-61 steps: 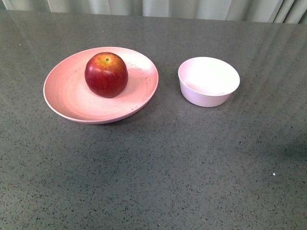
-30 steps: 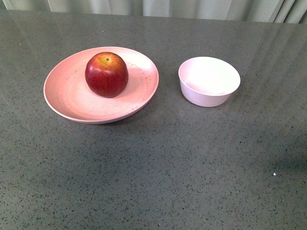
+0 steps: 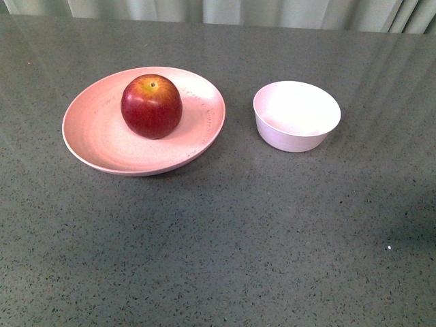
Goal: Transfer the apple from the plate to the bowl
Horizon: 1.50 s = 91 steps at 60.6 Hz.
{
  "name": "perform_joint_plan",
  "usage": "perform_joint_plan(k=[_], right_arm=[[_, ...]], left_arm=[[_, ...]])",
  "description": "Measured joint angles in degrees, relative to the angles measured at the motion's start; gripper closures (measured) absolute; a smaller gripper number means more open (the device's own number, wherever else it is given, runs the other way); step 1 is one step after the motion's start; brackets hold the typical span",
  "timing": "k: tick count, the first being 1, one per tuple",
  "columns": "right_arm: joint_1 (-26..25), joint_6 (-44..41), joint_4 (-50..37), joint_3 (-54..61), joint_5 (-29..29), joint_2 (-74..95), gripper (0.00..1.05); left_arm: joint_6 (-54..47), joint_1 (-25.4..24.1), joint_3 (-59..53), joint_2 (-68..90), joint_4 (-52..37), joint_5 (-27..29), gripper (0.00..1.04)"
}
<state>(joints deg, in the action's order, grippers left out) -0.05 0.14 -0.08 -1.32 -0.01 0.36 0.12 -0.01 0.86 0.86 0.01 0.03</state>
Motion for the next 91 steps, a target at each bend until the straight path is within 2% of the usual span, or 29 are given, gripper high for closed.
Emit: perform_joint_plan(k=[2,4,5,6,7,8,10,12,15,17,31,41,63,91], right_arm=[[0.00,0.00,0.00,0.00,0.00,0.00,0.46],[0.00,0.00,0.00,0.00,-0.09,0.00,0.41],[0.00,0.02,0.00,0.00,-0.07,0.00,0.40],[-0.02,0.00,0.00,0.00,0.00,0.00,0.36],[-0.02,0.00,0.00,0.00,0.22,0.00,0.32],[-0.02,0.00,0.00,0.00,0.24,0.00,0.31],[0.04,0.00,0.00,0.00,0.20,-0.04,0.25],[0.04,0.00,0.00,0.00,0.17,-0.11,0.20],[0.04,0.00,0.00,0.00,0.17,-0.07,0.12],[0.04,0.04,0.04,0.00,-0.02,-0.09,0.07],[0.04,0.02,0.04,0.00,0.02,-0.09,0.09],[0.04,0.02,0.04,0.00,0.00,-0.09,0.09],[0.04,0.02,0.04,0.00,0.00,-0.09,0.09],[0.04,0.02,0.04,0.00,0.00,-0.09,0.09]], left_arm=[[-1.57,-0.92,0.52,1.29,1.75,-3.52,0.09],[-4.07,-3.43,2.99,4.24,6.88,-11.65,0.09],[-7.02,-5.29,5.16,7.89,12.17,-19.43,0.09],[-8.20,-5.88,6.19,9.94,14.01,-22.67,0.09],[-9.68,-6.75,8.09,14.23,16.79,-28.39,0.09],[-10.49,-6.80,8.83,16.39,17.53,-29.75,0.09],[-11.72,-5.60,10.60,23.80,16.72,-40.22,0.09],[-11.91,-4.02,11.52,28.20,14.21,-44.94,0.09],[-11.15,-0.37,12.79,34.34,8.46,-47.56,0.09],[-9.79,2.34,13.81,38.60,3.23,-46.18,0.09],[-3.80,14.12,21.09,63.39,-22.27,-32.61,0.09],[-1.86,18.05,27.10,80.98,-30.91,-26.45,0.09],[-3.26,19.52,34.62,95.84,-37.29,-20.22,0.09],[-5.68,20.33,41.46,105.02,-39.89,-13.03,0.09]])
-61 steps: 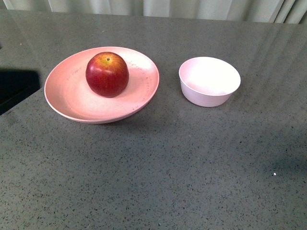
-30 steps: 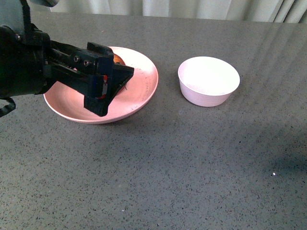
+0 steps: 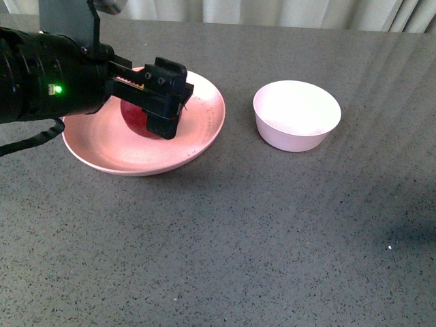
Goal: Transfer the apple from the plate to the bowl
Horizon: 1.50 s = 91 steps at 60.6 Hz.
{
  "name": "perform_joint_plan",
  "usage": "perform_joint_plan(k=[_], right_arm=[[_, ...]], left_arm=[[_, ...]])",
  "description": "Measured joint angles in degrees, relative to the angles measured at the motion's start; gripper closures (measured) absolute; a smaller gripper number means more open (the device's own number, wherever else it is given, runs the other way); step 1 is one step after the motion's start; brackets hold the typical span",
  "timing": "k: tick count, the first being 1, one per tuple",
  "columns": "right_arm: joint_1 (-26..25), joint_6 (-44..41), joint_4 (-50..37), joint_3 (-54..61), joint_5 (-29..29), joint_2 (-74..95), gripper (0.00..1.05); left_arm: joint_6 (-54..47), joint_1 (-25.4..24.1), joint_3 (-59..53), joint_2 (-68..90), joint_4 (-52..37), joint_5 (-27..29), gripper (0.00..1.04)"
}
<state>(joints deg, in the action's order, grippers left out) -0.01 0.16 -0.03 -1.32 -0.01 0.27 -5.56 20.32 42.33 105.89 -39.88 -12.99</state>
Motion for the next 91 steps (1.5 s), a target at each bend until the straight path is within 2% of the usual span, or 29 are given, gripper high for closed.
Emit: perform_joint_plan(k=[38,69,73,76,91], right_arm=[[0.00,0.00,0.00,0.00,0.00,0.00,0.09],[0.00,0.00,0.00,0.00,0.00,0.00,0.09],[0.00,0.00,0.00,0.00,0.00,0.00,0.09],[0.00,0.00,0.00,0.00,0.00,0.00,0.09],[0.00,0.00,0.00,0.00,0.00,0.00,0.09]], left_arm=[[-1.25,-0.26,8.72,9.86,0.09,6.14,0.09],[-2.64,-1.29,10.40,13.49,0.02,7.56,0.09],[-3.06,-1.18,10.40,13.51,-0.26,7.61,0.22],[-3.39,-1.14,10.40,13.51,-0.26,7.58,0.27],[-3.56,-0.44,11.91,13.35,2.08,5.20,0.30]])
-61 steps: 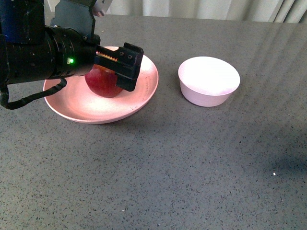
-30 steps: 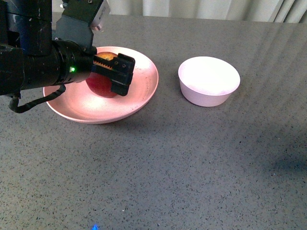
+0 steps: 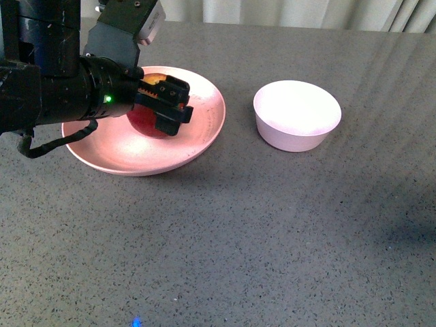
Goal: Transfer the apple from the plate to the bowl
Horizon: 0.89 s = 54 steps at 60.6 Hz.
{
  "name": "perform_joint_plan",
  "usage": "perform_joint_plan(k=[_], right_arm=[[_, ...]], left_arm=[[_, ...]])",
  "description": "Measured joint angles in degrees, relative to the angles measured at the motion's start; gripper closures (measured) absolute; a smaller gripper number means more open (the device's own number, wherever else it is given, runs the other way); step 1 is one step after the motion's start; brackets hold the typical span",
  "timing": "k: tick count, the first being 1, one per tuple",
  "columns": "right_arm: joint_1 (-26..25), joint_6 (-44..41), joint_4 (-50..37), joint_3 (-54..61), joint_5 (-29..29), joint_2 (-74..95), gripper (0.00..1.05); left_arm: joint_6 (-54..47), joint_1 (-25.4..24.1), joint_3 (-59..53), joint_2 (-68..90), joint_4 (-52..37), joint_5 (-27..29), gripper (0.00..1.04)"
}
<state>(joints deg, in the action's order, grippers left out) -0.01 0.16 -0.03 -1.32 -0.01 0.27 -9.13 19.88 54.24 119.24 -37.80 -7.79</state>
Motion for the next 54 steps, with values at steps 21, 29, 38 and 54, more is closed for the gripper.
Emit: perform_joint_plan(k=[21,29,38,54], right_arm=[[0.00,0.00,0.00,0.00,0.00,0.00,0.09],[0.00,0.00,0.00,0.00,0.00,0.00,0.09],[0.00,0.00,0.00,0.00,0.00,0.00,0.09],[0.00,0.00,0.00,0.00,0.00,0.00,0.09]], left_arm=[[2.49,5.49,5.09,-2.75,4.11,-2.32,0.30],[3.41,7.06,5.81,-4.24,4.55,-2.99,0.30],[3.41,9.25,5.86,-5.51,5.09,-3.85,0.30],[3.45,14.40,7.63,-5.35,5.70,-3.82,0.30]])
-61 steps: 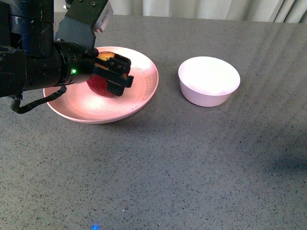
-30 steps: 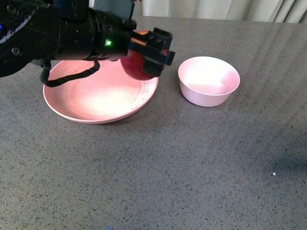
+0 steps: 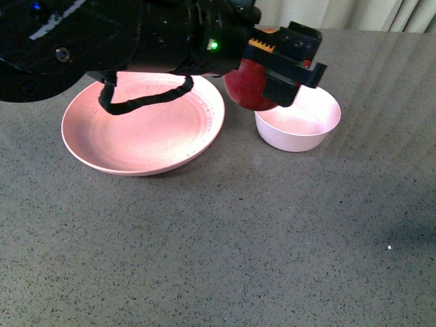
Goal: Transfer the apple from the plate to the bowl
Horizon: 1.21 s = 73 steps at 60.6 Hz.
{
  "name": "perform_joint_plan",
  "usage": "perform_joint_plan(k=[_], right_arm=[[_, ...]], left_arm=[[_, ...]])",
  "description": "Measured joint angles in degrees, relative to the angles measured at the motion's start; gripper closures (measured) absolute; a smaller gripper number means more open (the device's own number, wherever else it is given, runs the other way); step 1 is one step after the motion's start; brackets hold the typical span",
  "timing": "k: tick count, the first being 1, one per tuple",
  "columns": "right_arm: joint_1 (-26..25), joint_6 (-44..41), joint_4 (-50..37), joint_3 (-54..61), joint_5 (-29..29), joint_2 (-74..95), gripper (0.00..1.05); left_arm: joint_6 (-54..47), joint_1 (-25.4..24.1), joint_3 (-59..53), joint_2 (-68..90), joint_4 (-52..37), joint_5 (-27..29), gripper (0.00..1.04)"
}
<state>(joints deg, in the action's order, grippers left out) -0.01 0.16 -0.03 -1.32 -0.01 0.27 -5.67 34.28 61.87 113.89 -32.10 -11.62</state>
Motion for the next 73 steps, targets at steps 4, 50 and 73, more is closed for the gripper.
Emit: perform_joint_plan(k=[4,50,73], right_arm=[[0.00,0.00,0.00,0.00,0.00,0.00,0.09],[0.00,0.00,0.00,0.00,0.00,0.00,0.09],[0.00,0.00,0.00,0.00,0.00,0.00,0.09]], left_arm=[[-0.02,0.66,0.92,0.57,0.15,0.39,0.30],[-0.07,3.76,6.29,6.84,1.90,2.43,0.31],[-0.09,4.44,8.87,9.07,2.12,3.76,0.31]])
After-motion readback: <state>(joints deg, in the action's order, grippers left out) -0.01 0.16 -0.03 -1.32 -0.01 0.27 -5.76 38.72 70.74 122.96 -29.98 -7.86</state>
